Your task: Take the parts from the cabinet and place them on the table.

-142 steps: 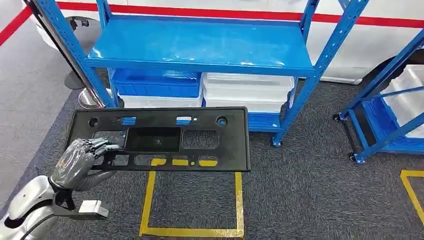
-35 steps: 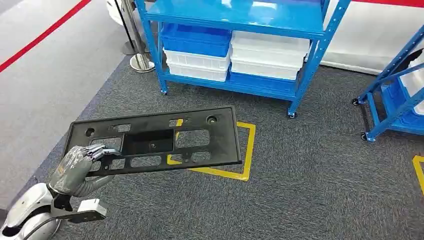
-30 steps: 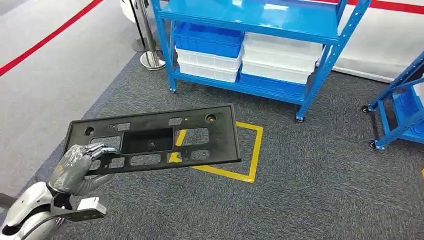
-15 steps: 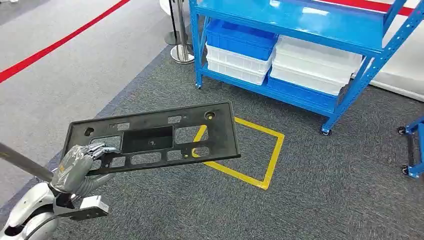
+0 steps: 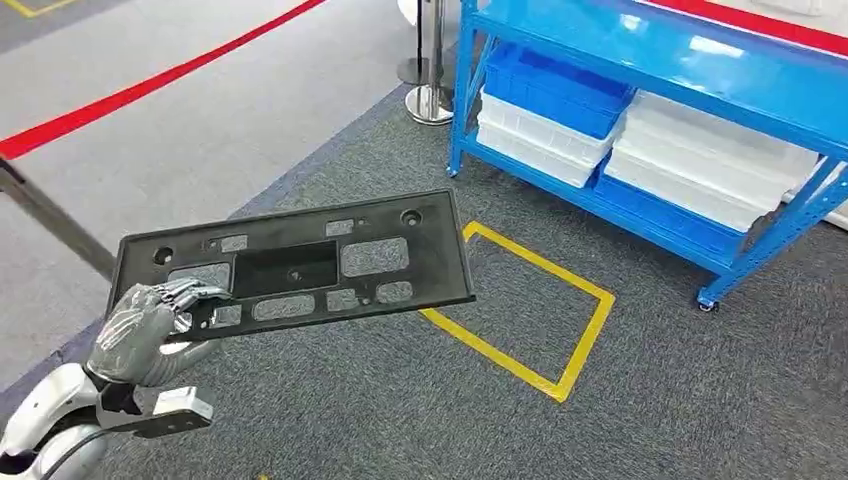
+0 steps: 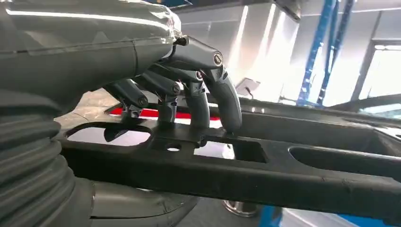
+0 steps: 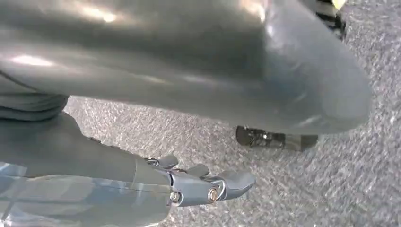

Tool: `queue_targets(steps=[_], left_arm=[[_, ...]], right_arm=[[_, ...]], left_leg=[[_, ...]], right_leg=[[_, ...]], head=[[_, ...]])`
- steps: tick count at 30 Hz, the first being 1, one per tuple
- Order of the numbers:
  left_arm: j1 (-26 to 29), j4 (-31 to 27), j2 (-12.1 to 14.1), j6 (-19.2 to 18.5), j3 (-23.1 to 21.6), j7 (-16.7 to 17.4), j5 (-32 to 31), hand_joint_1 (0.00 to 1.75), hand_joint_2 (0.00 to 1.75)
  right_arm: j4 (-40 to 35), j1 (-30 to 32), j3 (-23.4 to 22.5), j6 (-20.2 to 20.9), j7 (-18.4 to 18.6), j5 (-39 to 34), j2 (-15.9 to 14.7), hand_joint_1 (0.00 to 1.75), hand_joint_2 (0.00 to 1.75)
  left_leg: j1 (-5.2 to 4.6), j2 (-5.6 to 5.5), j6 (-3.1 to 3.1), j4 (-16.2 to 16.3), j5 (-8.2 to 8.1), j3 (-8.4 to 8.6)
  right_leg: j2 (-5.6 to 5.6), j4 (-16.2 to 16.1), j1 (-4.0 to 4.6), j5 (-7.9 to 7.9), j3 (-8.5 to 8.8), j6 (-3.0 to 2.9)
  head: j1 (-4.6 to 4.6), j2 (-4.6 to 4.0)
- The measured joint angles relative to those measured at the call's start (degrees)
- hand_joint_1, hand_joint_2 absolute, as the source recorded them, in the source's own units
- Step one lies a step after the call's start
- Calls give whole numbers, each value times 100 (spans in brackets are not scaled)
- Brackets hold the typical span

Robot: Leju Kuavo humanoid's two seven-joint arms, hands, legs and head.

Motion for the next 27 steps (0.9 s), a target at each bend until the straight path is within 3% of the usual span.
queue_targets(steps=[1, 2, 3, 4, 5, 6, 7, 9, 10, 11, 12, 13, 18, 20, 21, 22, 24, 25, 27], left_arm=[[28, -33, 2, 2, 20, 4, 2, 175, 175], [35, -77, 2, 4, 57, 20, 0, 175, 175], [27, -96, 2, 2, 96, 22, 2, 175, 175], [32, -136, 0, 0, 125, 42, 2, 175, 175], [42, -155, 0, 0, 136, 52, -2, 175, 175], [60, -171, 0, -2, 151, 52, -5, 175, 175], [90, -179, 0, -2, 173, 52, -7, 175, 175], [122, -208, 0, 2, 229, 52, -9, 175, 175], [134, -243, 2, 7, 282, 55, -11, 175, 175], [139, -269, 0, 15, 326, 57, -9, 175, 175], [112, -278, 4, 31, 352, 61, -7, 175, 175], [131, -282, 11, 33, 387, 66, -7, 175, 175], [133, -291, 11, 33, 396, 72, -9, 175, 175], [165, -302, 15, 33, 426, 87, -13, 175, 175], [200, -326, 37, 35, 461, 87, -13, 175, 175], [146, -332, 61, 37, 522, 87, -11, 175, 175], [171, -332, 61, 37, 527, 96, -11, 175, 175], [187, -332, 61, 35, 529, 101, -15, 175, 175], [189, -332, 61, 39, 538, 98, -13, 175, 175]], right_arm=[[2, 3, 0, 7, -2, -9, 5, 0, 0], [2, 6, -2, 17, -11, -15, 11, 0, 0], [2, 9, -7, 20, -15, -15, 18, 0, 0], [2, 18, -11, 20, -22, -15, 22, 0, 0], [2, 30, -15, 22, -26, -15, 22, 0, 0], [2, 36, -15, 22, -26, -13, 24, 0, 0], [2, 43, -15, 22, -26, -11, 24, 0, 0], [2, 51, -15, 26, -26, -7, 24, 0, 0], [2, 51, -15, 28, -24, -4, 24, 0, 0], [2, 55, -15, 26, -24, -2, 16, 0, 0], [2, 53, -15, 13, -22, 2, 0, 0, 0], [4, 43, -15, 13, -20, 2, 11, 0, 0], [4, 42, -15, 9, -15, 2, 11, 0, 0], [4, 25, -15, -4, -9, 2, 13, 0, 0], [7, 19, -15, -2, -2, 2, 35, 0, 0], [7, 41, -15, -2, 0, 2, 33, 0, 0], [7, 45, -15, -2, 0, 2, 33, 0, 0], [7, 44, -15, -2, 2, 2, 33, 0, 0], [7, 40, -15, -2, 2, 2, 35, 0, 0]], left_leg=[[66, -59, 52, -69, 41, 46], [59, -108, 73, -89, 53, 51], [59, -157, 98, -88, 68, 38], [53, -225, 108, -87, 70, 26], [42, -292, 119, -86, 73, 17], [30, -367, 124, -83, 73, 13], [21, -449, 127, -80, 73, 18], [5, -581, 126, -67, 72, 29], [-6, -682, 125, -63, 71, 39], [18, -747, 123, -62, 71, 28], [-38, -806, 79, -24, 67, -15], [42, -882, 47, -37, 82, -40], [49, -895, 28, -34, 88, -44], [69, -1015, -27, -70, 107, -51], [49, -808, -52, -1, 82, -76], [47, -305, -131, 843, -418, -479], [95, -263, -193, 1544, -676, -829], [125, -245, -229, 1677, -649, -901], [166, -202, -272, 1197, -317, -657]], right_leg=[[66, 18, -14, -53, 4, 57], [365, 157, -46, -168, -43, 76], [578, 520, -60, -401, -226, 72], [687, 1024, -58, -638, -482, 71], [722, 1482, -56, -804, -721, 69], [731, 1750, -57, -833, -877, 62], [737, 1744, -55, -715, -905, 47], [782, 1223, -31, -296, -695, -6], [939, 525, -24, 88, -390, -82], [1241, 147, -20, 173, -241, -165], [1365, 38, -52, 157, -199, -195], [1265, 41, -12, 146, -201, -169], [1247, 27, 1, 147, -197, -169], [1160, 11, 17, 145, -178, -185], [1002, -146, -63, 207, -94, -195], [802, -162, -54, 192, -48, -243], [653, -149, -51, 166, -47, -243], [568, -129, -52, 145, -47, -224], [432, -80, -68, 94, -39, -187]], head=[[-2, 0], [0, 0], [0, 0], [0, 0], [0, 0], [0, 0], [0, 0], [0, 0], [0, 0], [0, 0], [-2, 0], [-2, 0], [-2, 0], [-2, 0], [-2, 0], [-2, 0], [-2, 0], [-4, 0], [-2, 0]])
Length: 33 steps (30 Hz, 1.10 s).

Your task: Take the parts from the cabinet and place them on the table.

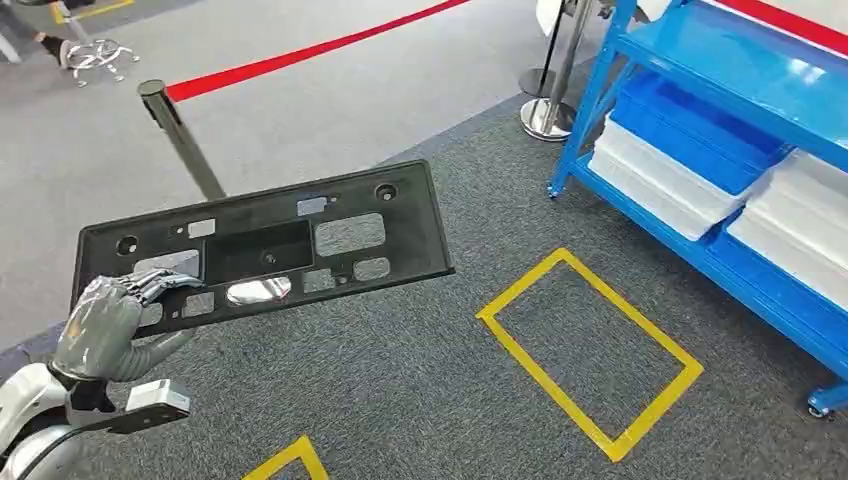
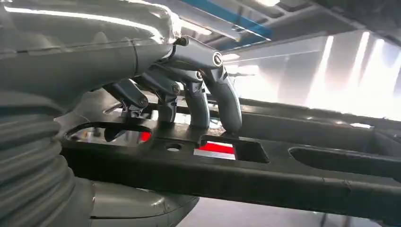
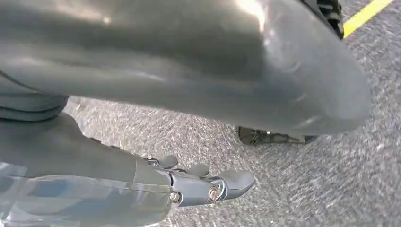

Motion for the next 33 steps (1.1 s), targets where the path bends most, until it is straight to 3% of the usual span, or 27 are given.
queue_targets(steps=[1, 2, 3, 4, 7, 8, 9, 10, 12, 13, 14, 15, 16, 17, 18, 19, 20, 22, 23, 24, 25, 27, 28, 29, 31, 32, 33], left_arm=[[0, -11, 0, 7, 20, 0, -2, 175, 175], [-4, -11, 0, 11, 42, 0, 0, 175, 175], [-4, -11, 0, 24, 52, 7, 13, 175, 175], [-9, -13, 0, 48, 81, 7, 20, 175, 175], [-6, -13, 0, 87, 162, 4, 77, 175, 175], [-5, -15, -2, 90, 181, 2, 107, 175, 175], [-23, -13, 0, 90, 197, 2, 140, 175, 175], [-47, -13, 0, 85, 201, -4, 171, 175, 175], [-42, -13, -7, 79, 201, -13, 192, 175, 175], [-42, -9, -7, 76, 201, -13, 195, 175, 175], [-42, -4, -7, 74, 201, -13, 195, 175, 175], [-43, -4, -7, 72, 201, -13, 197, 175, 175], [-43, -4, -7, 74, 203, -13, 197, 175, 175], [-44, -4, -7, 74, 203, -13, 199, 175, 175], [-41, -2, -9, 74, 203, -13, 199, 175, 175], [-65, 4, -7, 72, 205, -13, 201, 175, 175], [-55, 7, -13, 77, 205, -13, 201, 175, 175], [-28, 13, -13, 79, 218, -15, 205, 175, 175], [-24, 13, -7, 81, 238, -15, 205, 175, 175], [-12, 20, -4, 85, 258, -26, 214, 175, 175], [-62, 28, 2, 83, 269, -33, 232, 175, 175], [-89, 41, -2, 90, 275, -57, 271, 175, 175], [-87, 53, -2, 90, 275, -66, 275, 175, 175], [-81, 74, -2, 90, 273, -79, 275, 175, 175], [-83, 101, -2, 90, 273, -81, 278, 175, 175], [-88, 107, -2, 90, 273, -81, 284, 175, 175], [-92, 107, -2, 94, 275, -81, 295, 175, 175]], right_arm=[[0, -8, 0, 0, 0, 2, 9, 0, 0], [0, -13, 0, 0, 4, 2, 9, 0, 0], [0, -17, -2, -7, 11, 2, 2, 0, 0], [0, -23, -2, -4, 11, 2, 2, 0, 0], [0, -81, 0, -7, 11, 2, 4, 0, 0], [0, -85, 0, -2, 13, 4, 9, 0, 0], [2, -79, 0, 0, 11, 7, 15, 0, 0], [2, -77, 0, 0, 11, 9, 20, 0, 0], [2, -61, -2, -2, 15, 11, 20, 0, 0], [2, -57, 0, -11, 28, 18, 20, 0, 0], [2, -48, 0, -11, 41, 24, 17, 0, 0], [2, -41, 0, -11, 46, 33, 17, 0, 0], [2, -40, 0, -9, 46, 41, 17, 0, 0], [2, -39, 0, -7, 46, 46, 17, 0, 0], [2, -33, 0, -9, 50, 50, 2, 0, 0], [4, -33, 0, -5, 50, 50, 0, 0, 0], [4, -38, 0, -2, 52, 52, -4, 0, 0], [2, -48, 0, -13, 57, 68, -2, 0, 0], [2, -52, 0, -13, 59, 72, -2, 0, 0], [2, -52, 0, -11, 59, 79, -2, 0, 0], [2, -43, 0, 0, 57, 87, -2, 0, 0], [2, -30, 0, 0, 46, 96, -4, 0, 0], [2, -30, 0, 0, 42, 103, -4, 0, 0], [2, -32, 0, 0, 42, 103, -4, 0, 0], [2, -40, 0, 0, 42, 103, -4, 0, 0], [2, -45, 0, 0, 39, 103, -2, 0, 0], [2, -47, 0, 0, 41, 103, -2, 0, 0]], left_leg=[[16, 101, -22, -671, 320, 366], [11, 335, -37, -1132, 371, 580], [-53, 383, 28, -1088, 328, 602], [-49, 288, 105, -1115, 346, 581], [-67, 135, 215, -1124, 356, 538], [-21, 79, 269, -1168, 391, 569], [-30, 26, 303, -1181, 401, 563], [-41, -13, 333, -1181, 407, 547], [-68, -127, 348, -1180, 407, 533], [-83, -199, 352, -1178, 409, 532], [-95, -274, 353, -1177, 409, 538], [-104, -352, 352, -1175, 410, 546], [-113, -439, 351, -1174, 410, 561], [-115, -496, 349, -1174, 410, 570], [-93, -539, 345, -1174, 412, 557], [-125, -625, 298, -1144, 425, 510], [-64, -682, 256, -1160, 451, 483], [-35, -829, 174, -1197, 480, 471], [-49, -832, 146, -1191, 475, 460], [-63, -487, 151, -1089, 428, 430], [-86, -191, 129, -809, 227, 297], [-56, -58, 80, 34, -187, -108], [-42, -44, 59, 394, -311, -280], [-31, -35, 46, 536, -299, -339], [-20, -8, 26, 47, 28, -59], [-20, 67, 31, -531, 282, 271], [-25, 283, 45, -1079, 412, 579]], right_leg=[[-87, 51, -18, -52, 15, 35], [-150, 102, -14, -100, 25, 83], [-182, 106, 27, -121, 12, 118], [-209, 126, 32, -135, 12, 145], [-356, 86, 34, -132, 60, 222], [-269, 133, -4, -196, 58, 266], [26, 354, -10, -368, -25, 268], [190, 766, -22, -614, -228, 257], [298, 1671, 0, -990, -689, 247], [310, 1906, 2, -1000, -834, 240], [315, 1850, 4, -867, -839, 221], [330, 1563, 5, -629, -733, 190], [403, 1041, 15, -301, -504, 143], [543, 565, 27, -50, -293, 96], [844, 258, 19, -2, -186, 48], [950, 147, -1, -5, -157, 58], [868, 169, 31, -10, -163, 76], [751, 155, 65, -10, -143, 62], [666, 60, -9, 35, -97, 9], [575, 9, 2, 52, -51, -2], [498, -11, 8, 51, -32, -31], [328, -5, 28, 35, -26, -54], [242, -3, 36, 28, -31, -60], [154, 1, 39, 23, -31, -60], [15, 17, 38, -2, -21, -27], [-66, 31, 36, -24, -6, -7], [-136, 50, 39, -51, 13, 23]], head=[[0, 0], [0, 0], [0, 0], [2, 0], [0, 0], [0, 0], [2, 0], [2, 0], [2, 0], [2, 0], [2, 0], [2, 0], [2, 0], [0, 0], [2, 0], [2, 0], [-2, 0], [0, 0], [0, 0], [2, 0], [0, 0], [0, 0], [0, 0], [0, 0], [0, 0], [0, 0], [0, 0]])
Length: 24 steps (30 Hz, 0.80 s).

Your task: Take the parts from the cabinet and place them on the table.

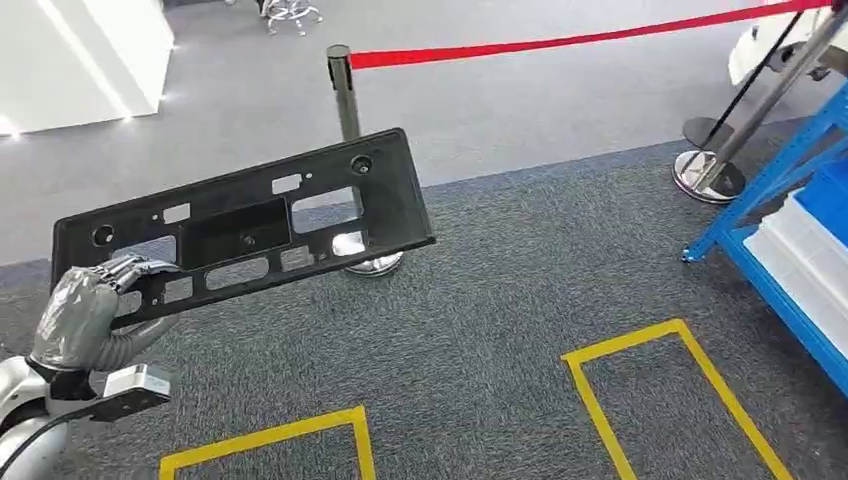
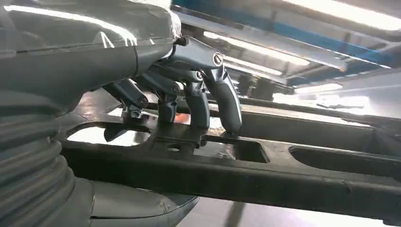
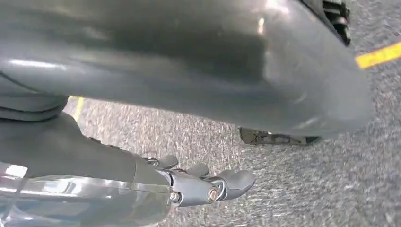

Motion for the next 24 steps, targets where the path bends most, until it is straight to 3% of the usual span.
queue_targets(steps=[1, 2, 5, 6, 7, 8, 10, 11, 12, 13, 14, 15, 16, 18, 20, 21, 22, 23, 24], left_arm=[[-1, 4, -4, 0, 0, -2, 2, 175, 175], [0, 4, -4, 2, 4, -2, 11, 175, 175], [14, 9, -2, 5, 9, -2, 13, 175, 175], [21, 9, -2, 5, 11, -7, 15, 175, 175], [8, 9, 2, 13, 17, -7, 15, 175, 175], [-4, 9, 0, 20, 17, -4, 22, 175, 175], [5, 9, -15, 37, 13, -22, 29, 175, 175], [12, 9, -22, 55, 13, -33, 31, 175, 175], [23, 9, -26, 77, 13, -44, 31, 175, 175], [23, 9, -26, 101, 15, -59, 31, 175, 175], [23, 9, -28, 127, 15, -85, 31, 175, 175], [23, 9, -31, 146, 15, -100, 31, 175, 175], [22, 9, -37, 160, 15, -105, 29, 175, 175], [19, 9, -46, 177, 15, -111, 31, 175, 175], [37, 9, -46, 179, 17, -111, 31, 175, 175], [49, 9, -41, 193, 31, -116, 31, 175, 175], [63, 7, -44, 214, 44, -125, 33, 175, 175], [44, 7, -46, 236, 55, -146, 33, 175, 175], [35, 7, -52, 278, 59, -155, 35, 175, 175]], right_arm=[[0, -2, 0, -4, 0, 0, -2, 0, 0], [0, -3, 0, -9, 0, 0, -2, 0, 0], [0, -41, 0, -9, 0, -7, -2, 0, 0], [0, -44, 0, -11, 0, -13, -2, 0, 0], [0, -40, 0, -13, 0, -15, -2, 0, 0], [2, -38, 0, -13, 2, -17, 2, 0, 0], [2, -22, 0, -13, 2, -15, 2, 0, 0], [2, -16, 0, -15, 2, -17, 2, 0, 0], [2, -7, 0, -26, 2, -17, 2, 0, 0], [2, 1, 0, -28, 2, -15, 2, 0, 0], [2, 3, 0, -33, 2, -17, 0, 0, 0], [2, 3, 0, -33, 2, -17, -2, 0, 0], [2, 11, 0, -33, 2, -17, -11, 0, 0], [2, -1, 0, -33, 2, -15, -9, 0, 0], [2, -16, 0, -33, 2, -17, -9, 0, 0], [2, -19, 0, -33, 2, -15, 0, 0, 0], [2, -20, 0, -33, 2, -17, 0, 0, 0], [2, -16, 0, -33, 2, -15, 0, 0, 0], [2, -8, 0, -33, 2, -15, 0, 0, 0]], left_leg=[[-83, 134, 53, -78, -97, 50], [-75, 35, 121, -97, -51, 26], [-86, -151, 208, -115, -36, -8], [-42, -210, 257, -165, -3, 27], [-49, -252, 280, -172, 7, 25], [-51, -292, 293, -171, 12, 12], [-73, -405, 318, -168, 15, -6], [-83, -479, 319, -162, 15, -10], [-88, -552, 319, -154, 15, -8], [-89, -632, 317, -144, 14, -7], [-89, -709, 315, -135, 13, -1], [-86, -772, 307, -128, 8, 2], [-80, -823, 293, -124, 9, -13], [-85, -960, 216, -110, 24, -59], [-68, -1092, 135, -148, 50, -64], [-53, -1098, 117, -105, 22, -90], [-98, -762, 105, 41, -84, -144], [-97, -523, 78, 388, -300, -304], [-82, -409, 56, 818, -513, -506]], right_leg=[[-42, 11, 51, -24, -7, 37], [-100, 21, 50, -33, -6, 62], [-258, 4, 49, -51, 33, 141], [-153, 46, 4, -115, 37, 194], [127, 246, -7, -264, -38, 205], [293, 627, -8, -486, -227, 200], [418, 1554, -4, -878, -706, 199], [434, 1840, -4, -918, -877, 190], [444, 1799, -3, -793, -891, 176], [459, 1497, -3, -543, -781, 155], [514, 1003, -4, -238, -567, 127], [691, 493, -4, 32, -340, 98], [1012, 179, -22, 67, -222, 75], [883, 120, -4, 67, -199, 89], [756, 95, 11, 73, -174, 40], [652, 1, -56, 120, -129, -22], [603, -33, -30, 127, -97, -43], [524, -34, -16, 121, -91, -94], [457, -30, 5, 114, -92, -105]], head=[[0, 0], [0, 0], [0, 0], [0, 0], [0, 0], [2, 0], [0, 0], [0, 0], [0, 0], [0, 0], [2, 0], [0, 0], [0, 0], [0, 0], [0, 0], [0, 0], [0, 0], [0, 0], [0, 0]])
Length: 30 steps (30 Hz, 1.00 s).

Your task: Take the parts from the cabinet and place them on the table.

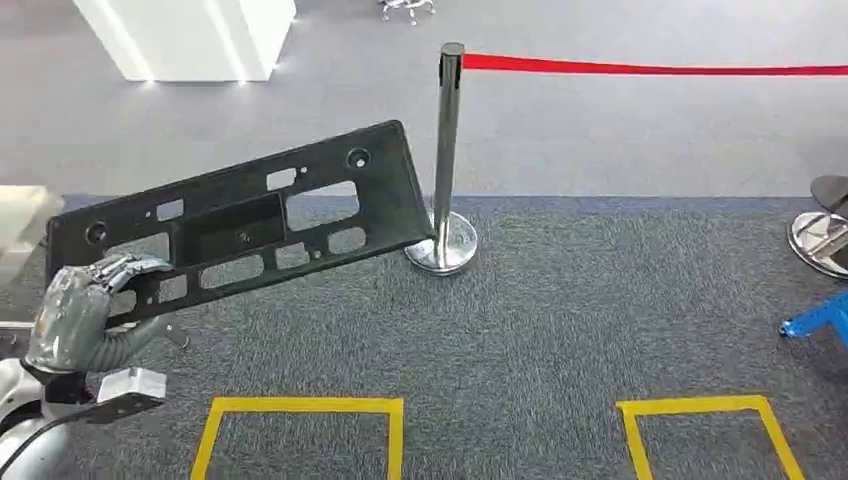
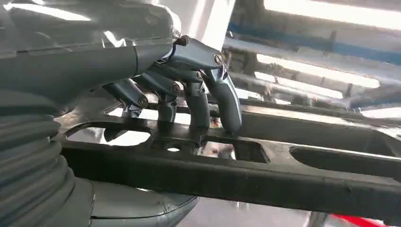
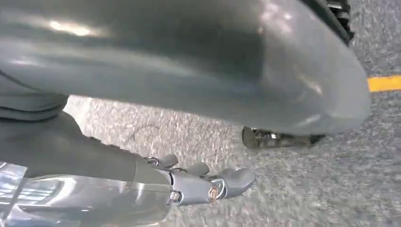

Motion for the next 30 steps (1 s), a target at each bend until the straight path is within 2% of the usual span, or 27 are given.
queue_targets(steps=[2, 3, 4, 5, 6, 7, 8, 9, 11, 12, 13, 14, 15, 16, 17, 18, 19, 21, 22, 23, 24, 25, 26, 27, 28, 29, 30], left_arm=[[28, 0, -9, 33, 0, -11, 11, 175, 175], [45, 0, -9, 33, 0, -13, 9, 175, 175], [49, 0, -9, 37, 0, -15, 9, 175, 175], [49, 0, -9, 50, 2, -17, 11, 175, 175], [49, -2, -9, 61, 11, -20, 9, 175, 175], [48, -9, -9, 78, 22, -26, 7, 175, 175], [46, -15, -9, 94, 33, -35, 0, 175, 175], [72, -46, -9, 116, 52, -44, -17, 175, 175], [197, -137, -9, 129, 83, -59, -153, 175, 175], [277, -218, -9, 131, 85, -50, -234, 175, 175], [336, -276, -9, 133, 87, -46, -273, 175, 175], [339, -314, -13, 133, 83, -31, -302, 175, 175], [343, -350, -22, 133, 79, -26, -319, 175, 175], [359, -374, -28, 133, 81, -22, -319, 175, 175], [382, -391, -31, 133, 81, -17, -323, 175, 175], [417, -396, -35, 133, 81, -17, -328, 175, 175], [443, -406, -39, 133, 81, -17, -330, 175, 175], [461, -439, -48, 133, 81, -9, -337, 175, 175], [462, -455, -50, 133, 81, -7, -334, 175, 175], [455, -465, -52, 133, 81, -2, -336, 175, 175], [466, -479, -57, 133, 81, 0, -337, 175, 175], [467, -485, -55, 133, 81, 0, -339, 175, 175], [474, -487, -57, 133, 81, 0, -339, 175, 175], [484, -492, -55, 133, 83, 2, -337, 175, 175], [512, -494, -57, 135, 85, 2, -339, 175, 175], [524, -520, -55, 140, 90, 11, -354, 175, 175], [524, -553, -59, 157, 90, 18, -383, 175, 175]], right_arm=[[0, 9, 0, 0, -2, 0, -2, 0, 0], [0, 9, 0, 0, -2, 0, -2, 0, 0], [0, 7, 0, 0, -2, 0, -2, 0, 0], [0, 3, 0, 2, -2, 0, -2, 0, 0], [0, -1, 0, 9, -4, 0, 0, 0, 0], [0, -2, 0, 18, -4, 0, 0, 0, 0], [0, 1, 0, 20, -13, 0, 0, 0, 0], [0, 3, 0, 26, -22, 0, 0, 0, 0], [0, -2, 0, 24, -33, 0, 0, 0, 0], [0, -7, 0, 24, -33, 0, 0, 0, 0], [0, 3, 0, 24, -22, 0, -2, 0, 0], [0, 29, 0, 24, -22, 0, 0, 0, 0], [2, 45, 0, 26, -17, 0, 0, 0, 0], [2, 64, 0, 26, -17, 0, 0, 0, 0], [2, 84, 0, 26, -17, 0, 0, 0, 0], [2, 92, 0, 24, -15, 0, 0, 0, 0], [2, 99, 0, 24, -15, 0, 0, 0, 0], [2, 102, 0, 24, -13, 0, -4, 0, 0], [2, 110, -2, 24, -13, 0, -7, 0, 0], [2, 109, -2, 24, -11, 0, -7, 0, 0], [2, 100, -2, 24, -11, 0, -7, 0, 0], [2, 99, -2, 24, -11, 0, -7, 0, 0], [2, 92, -2, 24, -9, 0, -7, 0, 0], [2, 87, -2, 24, -9, 0, -7, 0, 0], [2, 80, -2, 24, -7, 0, -2, 0, 0], [2, 88, -2, 26, -7, 0, -2, 0, 0], [2, 107, -2, 26, -9, 0, -2, 0, 0]], left_leg=[[29, 74, -38, 763, -281, -363], [40, 89, -50, 810, -236, -384], [46, 101, -58, 573, -66, -262], [48, 136, -56, 112, 174, -10], [46, 249, -44, -452, 411, 313], [24, 541, -27, -873, 452, 532], [-34, 544, 33, -914, 431, 566], [-33, 466, 82, -903, 443, 542], [-56, 333, 124, -904, 440, 522], [-16, 261, 179, -956, 469, 557], [-4, 227, 201, -979, 485, 567], [-4, 167, 242, -985, 500, 560], [-6, 116, 261, -984, 501, 546], [-12, 48, 268, -983, 505, 538], [-18, -23, 269, -981, 506, 534], [-19, -95, 269, -974, 506, 534], [-18, -165, 268, -968, 505, 535], [-11, -331, 258, -945, 501, 537], [-6, -395, 240, -938, 497, 532], [-47, -455, 200, -900, 487, 505], [-35, -520, 167, -909, 499, 494], [-15, -559, 137, -917, 509, 483], [-7, -636, 90, -944, 526, 479], [-1, -700, 46, -954, 536, 443], [10, -558, 50, -865, 489, 440], [-25, -212, 34, -665, 325, 343], [-18, -56, 17, -273, 84, 165]], right_leg=[[-157, 4, 24, -18, 0, -16], [-227, 8, 27, -26, 1, -10], [-301, 15, 30, -39, 6, 4], [-374, 23, 29, -58, 19, 20], [-440, 35, 28, -84, 41, 38], [-494, 51, 48, -111, 63, 66], [-545, 87, 95, -142, 61, 108], [-596, 79, 91, -146, 66, 123], [-705, 62, 75, -158, 100, 162], [-719, 75, 73, -199, 115, 218], [-472, 172, 29, -271, 109, 254], [-217, 454, 14, -472, -42, 263], [-97, 881, 10, -705, -257, 262], [-45, 1348, 5, -907, -499, 265], [-30, 1738, 4, -1018, -713, 267], [-25, 1876, 4, -981, -810, 265], [-21, 1759, 4, -826, -784, 258], [81, 840, -15, -241, -388, 224], [333, 358, -34, -29, -166, 208], [504, 184, -42, -81, -110, 218], [404, 181, -42, -58, -115, 220], [358, 186, -27, -65, -111, 207], [290, 187, 2, -64, -99, 175], [217, 136, -23, -32, -80, 121], [125, 82, -43, 0, -62, 75], [78, 58, -34, 1, -48, 47], [-3, 59, -22, -4, -49, 25]], head=[[0, 0], [0, 0], [0, 0], [0, 0], [0, 0], [0, 0], [2, 0], [0, 0], [0, 0], [0, 0], [2, 0], [2, 0], [0, 0], [2, 0], [0, 0], [0, 0], [2, 0], [2, 0], [2, 0], [0, 0], [0, 0], [0, 0], [0, 0], [0, 0], [0, 0], [0, 0], [0, 0]])
